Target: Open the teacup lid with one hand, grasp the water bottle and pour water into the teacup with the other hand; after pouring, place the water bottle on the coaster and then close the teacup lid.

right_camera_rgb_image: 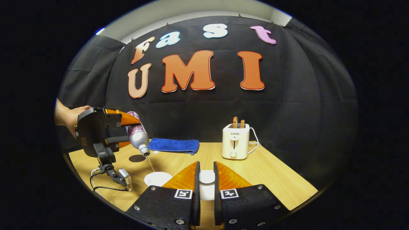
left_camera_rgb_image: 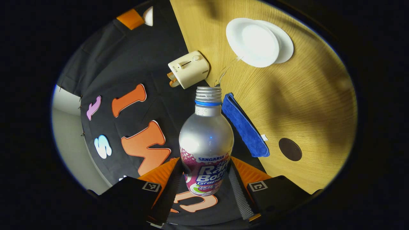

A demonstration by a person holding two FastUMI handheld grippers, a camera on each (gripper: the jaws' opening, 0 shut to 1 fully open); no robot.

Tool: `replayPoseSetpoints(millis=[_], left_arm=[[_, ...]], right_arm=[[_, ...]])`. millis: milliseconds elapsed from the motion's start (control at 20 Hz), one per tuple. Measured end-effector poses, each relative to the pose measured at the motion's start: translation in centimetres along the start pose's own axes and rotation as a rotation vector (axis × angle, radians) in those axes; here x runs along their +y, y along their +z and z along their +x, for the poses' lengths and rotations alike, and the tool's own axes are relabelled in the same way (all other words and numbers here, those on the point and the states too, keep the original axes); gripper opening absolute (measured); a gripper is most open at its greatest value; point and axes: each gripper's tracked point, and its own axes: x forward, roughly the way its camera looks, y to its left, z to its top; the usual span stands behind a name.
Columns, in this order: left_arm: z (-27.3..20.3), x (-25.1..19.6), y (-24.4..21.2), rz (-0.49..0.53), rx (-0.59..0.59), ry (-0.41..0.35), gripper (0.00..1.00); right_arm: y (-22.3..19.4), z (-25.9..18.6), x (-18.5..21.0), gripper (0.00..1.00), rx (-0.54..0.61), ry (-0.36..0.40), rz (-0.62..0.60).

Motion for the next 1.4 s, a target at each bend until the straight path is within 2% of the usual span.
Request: replayPoseSetpoints(millis=[450, 1050, 1250, 1400], left_arm=[[-0.1, 0.0, 1.6, 0.02, -0.028, 0.029, 0.84], [-0.7, 0.1, 2.1, -0.007, -0.043, 0.063, 0.84], [-1.0, 0.0, 1.9, -0.054, -0.045, 0.076, 0.84], [-1.1, 0.8, 1.7, -0.13, -0.05, 0.121, 0.84]], right_arm=[[-0.3, 0.0, 0.2, 0.17, 0.016, 0.017, -0.002], [-0.1, -0.6, 1.1, 0.18, 0.012, 0.026, -0.01], [-0.1, -0.4, 1.6, 0.17, 0.011, 0.035, -0.01], [0.1, -0.1, 2.1, 0.17, 0.011, 0.038, -0.005]])
